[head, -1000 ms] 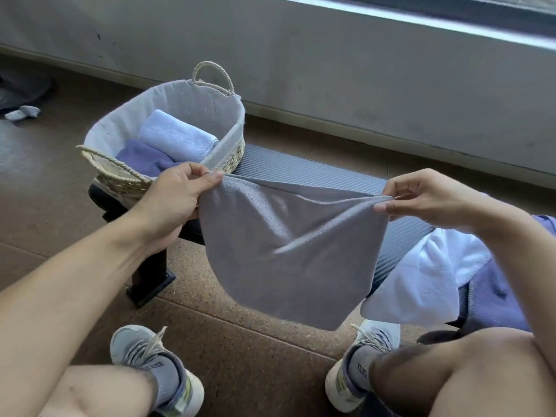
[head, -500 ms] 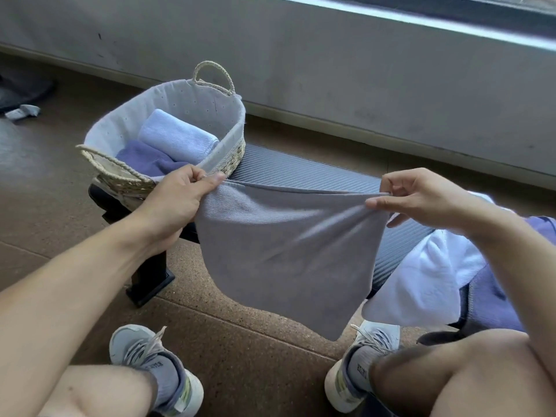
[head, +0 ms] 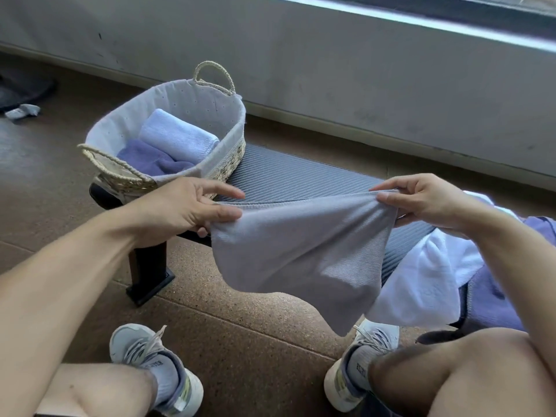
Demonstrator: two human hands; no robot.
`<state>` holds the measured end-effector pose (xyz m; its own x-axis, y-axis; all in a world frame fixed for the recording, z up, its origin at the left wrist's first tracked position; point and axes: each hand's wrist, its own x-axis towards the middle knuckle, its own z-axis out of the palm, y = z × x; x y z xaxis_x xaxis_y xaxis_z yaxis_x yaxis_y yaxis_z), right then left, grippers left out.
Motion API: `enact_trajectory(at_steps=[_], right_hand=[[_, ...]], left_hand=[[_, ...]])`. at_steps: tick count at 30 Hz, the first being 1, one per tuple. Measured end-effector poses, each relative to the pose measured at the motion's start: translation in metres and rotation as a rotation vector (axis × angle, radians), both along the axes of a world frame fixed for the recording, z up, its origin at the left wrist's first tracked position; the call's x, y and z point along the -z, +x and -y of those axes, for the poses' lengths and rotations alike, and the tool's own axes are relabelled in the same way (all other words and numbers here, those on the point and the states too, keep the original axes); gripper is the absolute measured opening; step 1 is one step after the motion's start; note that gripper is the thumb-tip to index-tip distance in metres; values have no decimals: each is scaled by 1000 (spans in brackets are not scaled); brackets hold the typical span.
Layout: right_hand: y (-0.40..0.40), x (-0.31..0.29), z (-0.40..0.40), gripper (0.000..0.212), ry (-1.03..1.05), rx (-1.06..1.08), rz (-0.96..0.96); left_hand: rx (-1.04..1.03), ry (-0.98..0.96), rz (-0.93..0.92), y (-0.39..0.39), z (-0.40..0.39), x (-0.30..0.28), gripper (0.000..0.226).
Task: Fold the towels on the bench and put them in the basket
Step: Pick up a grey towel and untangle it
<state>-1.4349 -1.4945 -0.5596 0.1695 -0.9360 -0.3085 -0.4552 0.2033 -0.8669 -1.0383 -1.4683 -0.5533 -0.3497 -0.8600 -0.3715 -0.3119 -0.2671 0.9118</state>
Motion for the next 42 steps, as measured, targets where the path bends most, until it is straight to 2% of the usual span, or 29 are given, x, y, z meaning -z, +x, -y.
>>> enact_trajectory(at_steps=[2, 4, 7, 10, 13, 15, 20, 23, 28, 34, 36, 38, 39, 41, 42], right_hand=[[-1, -1, -1, 22, 48, 11, 0], [-4, -1, -2, 26, 96, 9, -7], [-4, -6, -4, 28, 109, -13, -54], [0, -11, -5, 22, 45, -17, -161], [4, -14, -2, 27, -81, 45, -263], [6, -15, 1, 30, -169, 132, -257], [8, -18, 7, 23, -240, 259, -215], [8, -14, 13, 19, -185, 329, -219], [11, 1, 24, 13, -78, 433, -185], [19, 17, 39, 8, -103, 553, -183], [19, 20, 43, 17, -112, 568, -214], [22, 24, 45, 45, -111, 505, -330], [27, 26, 44, 55, -115, 432, -450], [45, 29, 40, 62, -154, 257, -667], [58, 31, 36, 63, -191, 177, -705]], left_hand=[[-27, -76, 171, -1, 0, 3, 28], [-136, -254, 327, -5, 2, 8, 21], [-278, -523, 422, -8, 3, 8, 16], [-301, -573, 521, -11, 7, 8, 24], [-384, -486, 489, -19, 13, 7, 29], [-433, -472, 443, -27, 20, 6, 27], [-532, -305, -22, -45, 46, 15, 14], [-481, -275, -138, -56, 59, 29, 15], [-255, -250, -102, -71, 79, 52, 40], [-168, -243, -17, -89, 93, 67, 59], [-168, -266, 32, -95, 101, 72, 74], [-130, -390, 221, -98, 105, 78, 93], [-93, -467, 342, -99, 106, 81, 94], [-30, -619, 533, -107, 103, 85, 79], [-11, -671, 587, -112, 101, 86, 71]])
